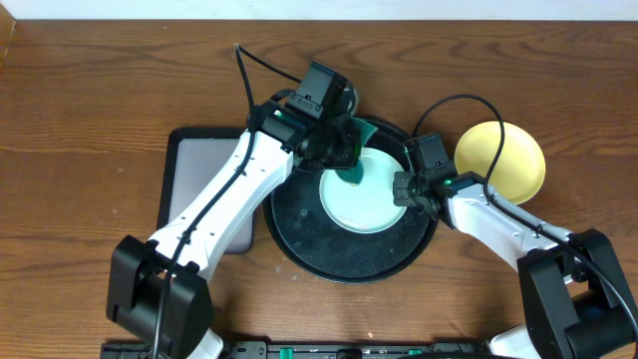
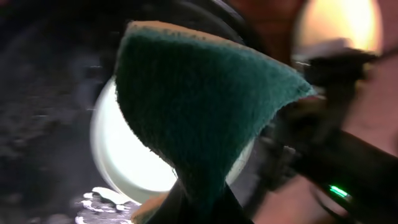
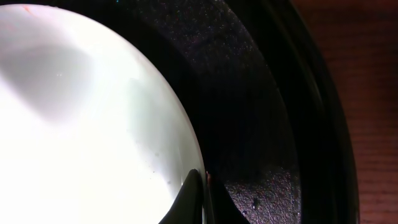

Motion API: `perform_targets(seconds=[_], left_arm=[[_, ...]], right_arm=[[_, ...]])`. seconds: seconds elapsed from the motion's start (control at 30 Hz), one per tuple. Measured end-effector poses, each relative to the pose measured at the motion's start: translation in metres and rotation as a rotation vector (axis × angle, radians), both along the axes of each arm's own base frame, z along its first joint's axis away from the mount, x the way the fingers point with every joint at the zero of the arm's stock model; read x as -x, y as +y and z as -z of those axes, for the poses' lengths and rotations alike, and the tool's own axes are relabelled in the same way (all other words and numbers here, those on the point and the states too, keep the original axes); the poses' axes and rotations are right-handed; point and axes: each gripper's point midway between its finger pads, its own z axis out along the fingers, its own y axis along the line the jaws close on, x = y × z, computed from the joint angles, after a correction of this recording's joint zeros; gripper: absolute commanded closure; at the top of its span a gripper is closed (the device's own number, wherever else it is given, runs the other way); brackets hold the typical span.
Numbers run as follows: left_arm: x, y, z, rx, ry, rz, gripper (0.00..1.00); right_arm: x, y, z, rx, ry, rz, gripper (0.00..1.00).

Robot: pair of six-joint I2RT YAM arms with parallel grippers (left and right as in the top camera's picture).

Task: Clean dirty plates on tray and stack at the side
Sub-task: 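Sweep the sponge across the plate center with the left gripper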

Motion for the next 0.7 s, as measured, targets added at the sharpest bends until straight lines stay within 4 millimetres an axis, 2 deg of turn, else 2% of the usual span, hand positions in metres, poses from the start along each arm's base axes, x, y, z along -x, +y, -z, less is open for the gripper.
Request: perform_targets(seconds=[0.1,0.43,0.6,0.7], left_arm=[[-0.004,0.009,0.021,-0.074,0.007,-0.025,0.92],[0.000,0.024,0.093,-0.200,0.075,-0.048,0.92],[0.004,0.025,0.124,-0.240,0.129,-0.049,0.92],[0.006,0.019,0.135,-0.247,0.141,-0.039,0.92]], right_arm=[[0.000,0.000,0.000,0.000,0.000,0.000,0.99],[0.000,0.000,0.000,-0.001,0.000,0.000,0.99],[0.000,0.000,0.000,-0.001,0.000,0.000,0.99],[0.000,0.000,0.000,-0.001,0.000,0.000,0.99]])
